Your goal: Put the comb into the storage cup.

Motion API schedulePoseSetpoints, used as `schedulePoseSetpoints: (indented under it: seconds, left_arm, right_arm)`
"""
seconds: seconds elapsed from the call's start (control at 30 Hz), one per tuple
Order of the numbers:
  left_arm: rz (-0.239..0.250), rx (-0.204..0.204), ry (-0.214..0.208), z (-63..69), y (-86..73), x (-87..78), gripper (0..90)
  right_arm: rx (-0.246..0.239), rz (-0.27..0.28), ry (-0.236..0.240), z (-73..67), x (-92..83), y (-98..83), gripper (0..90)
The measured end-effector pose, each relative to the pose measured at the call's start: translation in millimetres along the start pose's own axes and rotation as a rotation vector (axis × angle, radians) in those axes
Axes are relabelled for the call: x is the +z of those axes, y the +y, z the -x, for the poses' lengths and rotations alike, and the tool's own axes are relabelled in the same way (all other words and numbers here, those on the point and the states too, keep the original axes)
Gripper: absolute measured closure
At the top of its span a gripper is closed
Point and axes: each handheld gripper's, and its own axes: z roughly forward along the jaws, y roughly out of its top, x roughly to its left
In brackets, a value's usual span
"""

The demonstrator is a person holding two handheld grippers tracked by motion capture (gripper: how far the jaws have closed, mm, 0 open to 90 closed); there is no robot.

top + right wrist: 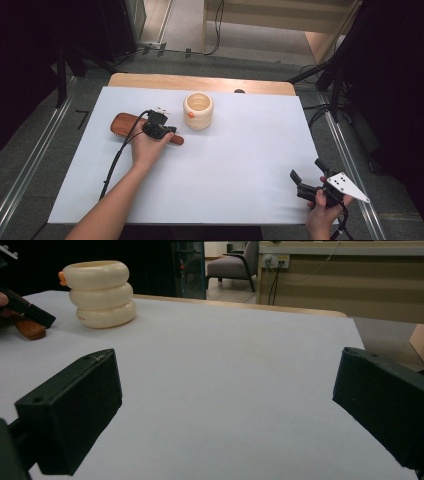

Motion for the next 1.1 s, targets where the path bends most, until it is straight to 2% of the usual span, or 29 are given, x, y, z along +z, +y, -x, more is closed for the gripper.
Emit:
schedulePoseSetpoints:
  seconds: [0.07,0.3,0.5,0.9,1.1]
  left_arm:
    - [0.005,0.002,0.0,1.2,-1.5,-0.8,90.0]
    - [-0.013,0.059,-0.012,6.9,-13.5,-11.4,90.0]
    - [-0.019,0.075,-0.021,9.5,-27.3,-22.9,90.0]
    - [-0.031,0.092,-0.017,7.8,-54.9,-48.9,90.0]
    - [-0.022,0.073,-0.002,0.3,-69.5,-62.9,90.0]
  right_arm:
    - [0.0,0.001,-0.002,0.1,0.2,0.1,0.0]
    - [-0.002,0.0,-0.004,-0.2,0.5,0.0,0.0]
    - [-0.004,0.0,-0.006,-0.2,0.8,0.0,0.0]
    - [-0.01,-0.005,-0.01,-0.8,1.1,0.1,0.0]
    - [-0.011,-0.005,-0.013,-1.2,1.4,0.1,0.0]
